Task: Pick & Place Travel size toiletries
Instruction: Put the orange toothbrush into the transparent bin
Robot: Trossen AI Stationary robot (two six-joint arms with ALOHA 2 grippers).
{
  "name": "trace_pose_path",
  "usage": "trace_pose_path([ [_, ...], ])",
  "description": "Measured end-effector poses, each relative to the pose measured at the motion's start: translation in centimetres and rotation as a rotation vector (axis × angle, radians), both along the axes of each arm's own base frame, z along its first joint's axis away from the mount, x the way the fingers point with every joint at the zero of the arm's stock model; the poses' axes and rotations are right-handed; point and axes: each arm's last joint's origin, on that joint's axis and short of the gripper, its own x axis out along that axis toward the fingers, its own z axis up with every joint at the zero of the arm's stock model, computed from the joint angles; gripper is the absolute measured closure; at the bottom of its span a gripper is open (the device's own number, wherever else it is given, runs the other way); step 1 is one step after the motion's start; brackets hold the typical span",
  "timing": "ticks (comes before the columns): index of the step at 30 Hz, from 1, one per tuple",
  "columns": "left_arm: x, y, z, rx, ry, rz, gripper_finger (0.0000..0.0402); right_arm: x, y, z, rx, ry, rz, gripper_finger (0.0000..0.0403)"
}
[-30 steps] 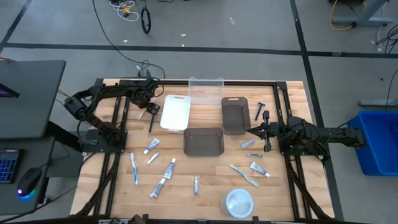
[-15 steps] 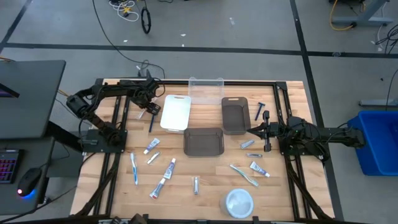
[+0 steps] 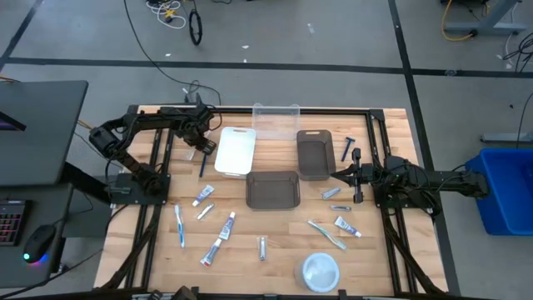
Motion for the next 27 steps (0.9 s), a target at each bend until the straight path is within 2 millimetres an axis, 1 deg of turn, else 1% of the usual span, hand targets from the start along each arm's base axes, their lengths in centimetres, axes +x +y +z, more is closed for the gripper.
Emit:
trace_pose_path([
  [6,0.00,-0.02,-0.01,-0.003,-0.002,0.001,0.0349,0.00,0.00,-0.01,0.000,0.000,0.000,0.0389],
  [10,0.00,-0.02,-0.01,-0.003,-0.002,0.001,0.0361,0.00,0.00,-0.01,0.000,0.000,0.000,0.0389],
  [20,-0.03,-0.05,0.02,-0.009,-0.007,-0.002,0.0360,0.00,0.00,-0.01,0.000,0.000,0.000,0.0389],
  [27,-0.66,-0.55,0.79,-0.010,0.022,0.023,0.0371,0.00,0.00,0.00,0.000,0.000,0.000,0.0389],
])
